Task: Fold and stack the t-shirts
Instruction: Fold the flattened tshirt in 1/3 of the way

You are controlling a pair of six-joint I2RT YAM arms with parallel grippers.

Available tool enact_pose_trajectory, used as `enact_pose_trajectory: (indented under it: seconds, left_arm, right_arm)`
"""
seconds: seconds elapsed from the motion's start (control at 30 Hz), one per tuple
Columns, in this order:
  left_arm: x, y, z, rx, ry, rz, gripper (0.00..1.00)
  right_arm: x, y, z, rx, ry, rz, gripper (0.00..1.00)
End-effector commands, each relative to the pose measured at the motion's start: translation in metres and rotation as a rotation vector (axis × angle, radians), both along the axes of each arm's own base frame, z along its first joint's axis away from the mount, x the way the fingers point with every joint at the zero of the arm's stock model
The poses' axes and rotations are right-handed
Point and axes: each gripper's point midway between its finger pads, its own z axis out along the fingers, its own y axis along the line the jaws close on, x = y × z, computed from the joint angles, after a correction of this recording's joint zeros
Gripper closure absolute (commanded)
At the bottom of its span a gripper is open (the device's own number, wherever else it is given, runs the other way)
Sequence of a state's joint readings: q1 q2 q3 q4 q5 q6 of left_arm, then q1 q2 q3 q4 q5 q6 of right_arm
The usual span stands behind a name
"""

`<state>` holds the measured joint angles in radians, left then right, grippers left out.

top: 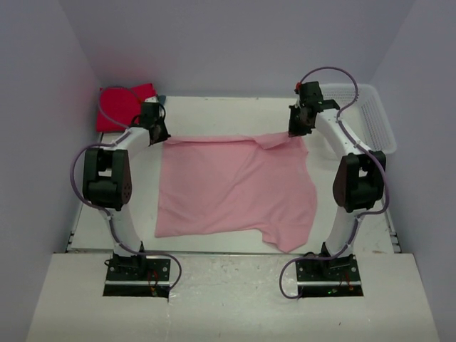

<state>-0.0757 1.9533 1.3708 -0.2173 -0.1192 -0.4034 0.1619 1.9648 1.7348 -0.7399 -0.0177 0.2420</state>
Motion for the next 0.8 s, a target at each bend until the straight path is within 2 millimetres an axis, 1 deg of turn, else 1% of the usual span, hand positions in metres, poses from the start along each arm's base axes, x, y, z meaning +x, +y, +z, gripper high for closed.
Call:
enact_pose_trajectory:
  seconds: [0.0,0.03,0.07,0.1,0.17,0.2,0.23,0.27,0.33,0.37,0.4,0.5,0.53,0.57,0.6,0.63,0.67,0.7,0.73,0.77]
  left_arm:
    - [-0.007,0.006,0.035,0.002,-0.069,0.022,1.0]
    - [-0.009,0.008,0.037,0.009,-0.07,0.03,1.0]
    - [-0.01,0.009,0.041,0.013,-0.076,0.032,1.0]
    - [-0.014,0.012,0.039,0.022,-0.066,0.039,1.0]
    - [-0.018,0.015,0.044,0.034,-0.065,0.051,1.0]
    - [-0.023,0.016,0.045,0.039,-0.058,0.057,1.0]
    - [-0.025,0.017,0.042,0.04,-0.05,0.057,1.0]
    - [-0.025,0.016,0.047,0.034,-0.062,0.055,1.0]
    - [-0.031,0.016,0.045,0.032,-0.057,0.056,1.0]
    - [-0.032,0.016,0.048,0.031,-0.063,0.056,1.0]
    - [-0.035,0.017,0.044,0.035,-0.053,0.062,1.0]
    - [-0.042,0.019,0.039,0.043,-0.035,0.068,1.0]
    - [-0.044,0.02,0.037,0.046,-0.029,0.072,1.0]
    - [-0.045,0.02,0.036,0.045,-0.025,0.076,1.0]
    - [-0.049,0.02,0.033,0.044,-0.013,0.074,1.0]
    - [-0.051,0.019,0.031,0.04,-0.008,0.074,1.0]
    - [-0.053,0.018,0.032,0.034,-0.013,0.073,1.0]
    - [-0.058,0.019,0.029,0.036,-0.005,0.078,1.0]
    - [-0.06,0.02,0.032,0.033,-0.012,0.087,1.0]
    - [-0.064,0.02,0.029,0.034,-0.007,0.089,1.0]
  right_arm:
    - [-0.009,0.003,0.042,0.024,-0.108,-0.009,1.0]
    - [-0.014,0.002,0.039,0.021,-0.099,-0.009,1.0]
    - [-0.017,0.002,0.04,0.021,-0.096,-0.01,1.0]
    - [-0.022,0.002,0.042,0.02,-0.092,-0.011,1.0]
    - [-0.03,0.003,0.041,0.018,-0.076,-0.008,1.0]
    - [-0.037,0.007,0.04,0.017,-0.077,0.003,1.0]
    - [-0.04,0.007,0.039,0.017,-0.075,0.003,1.0]
    - [-0.043,0.009,0.037,0.016,-0.07,0.01,1.0]
    - [-0.05,0.011,0.031,0.015,-0.06,0.015,1.0]
    - [-0.053,0.012,0.029,0.014,-0.055,0.019,1.0]
    - [-0.059,0.013,0.023,0.011,-0.037,0.021,1.0]
    - [-0.065,0.013,0.021,0.008,-0.041,0.015,1.0]
    - [-0.07,0.013,0.015,0.007,-0.027,0.014,1.0]
    - [-0.073,0.015,0.016,0.004,-0.031,0.015,1.0]
    - [-0.077,0.014,0.012,-0.001,-0.021,0.014,1.0]
    - [-0.079,0.014,0.012,-0.004,-0.024,0.009,1.0]
    - [-0.081,0.015,0.017,-0.005,-0.04,0.005,1.0]
    - [-0.084,0.012,0.015,-0.006,-0.04,-0.005,1.0]
    - [-0.087,0.013,0.016,-0.002,-0.042,-0.007,1.0]
    - [-0.089,0.012,0.022,0.001,-0.059,-0.012,1.0]
